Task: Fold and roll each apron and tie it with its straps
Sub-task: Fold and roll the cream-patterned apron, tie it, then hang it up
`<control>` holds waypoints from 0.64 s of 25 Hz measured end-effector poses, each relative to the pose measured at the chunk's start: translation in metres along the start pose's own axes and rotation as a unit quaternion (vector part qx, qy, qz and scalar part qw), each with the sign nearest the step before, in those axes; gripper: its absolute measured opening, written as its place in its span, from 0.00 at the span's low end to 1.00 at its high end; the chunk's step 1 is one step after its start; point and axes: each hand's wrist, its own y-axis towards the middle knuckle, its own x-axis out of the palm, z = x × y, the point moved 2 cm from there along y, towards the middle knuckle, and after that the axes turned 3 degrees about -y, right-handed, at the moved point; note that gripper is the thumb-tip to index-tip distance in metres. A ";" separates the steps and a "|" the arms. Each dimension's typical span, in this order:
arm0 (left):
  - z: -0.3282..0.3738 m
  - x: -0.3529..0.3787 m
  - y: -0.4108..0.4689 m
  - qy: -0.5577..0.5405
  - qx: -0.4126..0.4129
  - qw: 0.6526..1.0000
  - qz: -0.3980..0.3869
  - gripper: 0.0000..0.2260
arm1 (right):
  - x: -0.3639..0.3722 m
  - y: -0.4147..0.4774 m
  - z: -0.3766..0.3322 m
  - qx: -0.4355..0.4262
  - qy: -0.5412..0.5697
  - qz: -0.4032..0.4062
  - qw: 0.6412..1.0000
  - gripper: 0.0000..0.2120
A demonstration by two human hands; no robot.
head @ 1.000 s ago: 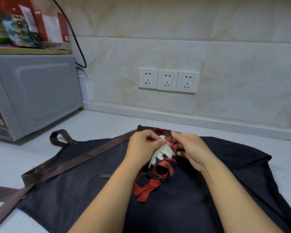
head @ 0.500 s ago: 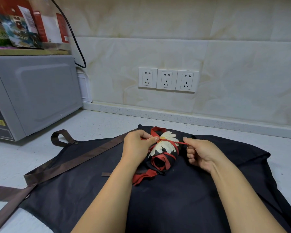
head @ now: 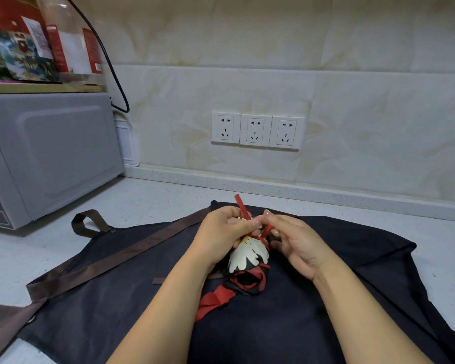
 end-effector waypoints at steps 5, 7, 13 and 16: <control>0.005 0.000 -0.001 0.074 0.025 0.997 -0.026 0.05 | 0.005 -0.002 -0.001 -0.007 -0.011 -0.030 0.999 0.19; 0.008 0.000 -0.003 0.138 0.039 0.988 -0.063 0.08 | 0.007 -0.002 -0.003 -0.006 -0.019 -0.013 1.000 0.14; 0.008 0.006 -0.003 0.218 0.068 0.973 -0.012 0.09 | 0.019 0.000 -0.011 -0.024 -0.090 0.060 0.994 0.15; 0.009 0.006 -0.003 0.204 0.046 0.978 0.008 0.13 | 0.018 0.001 -0.016 -0.024 -0.060 0.111 0.992 0.12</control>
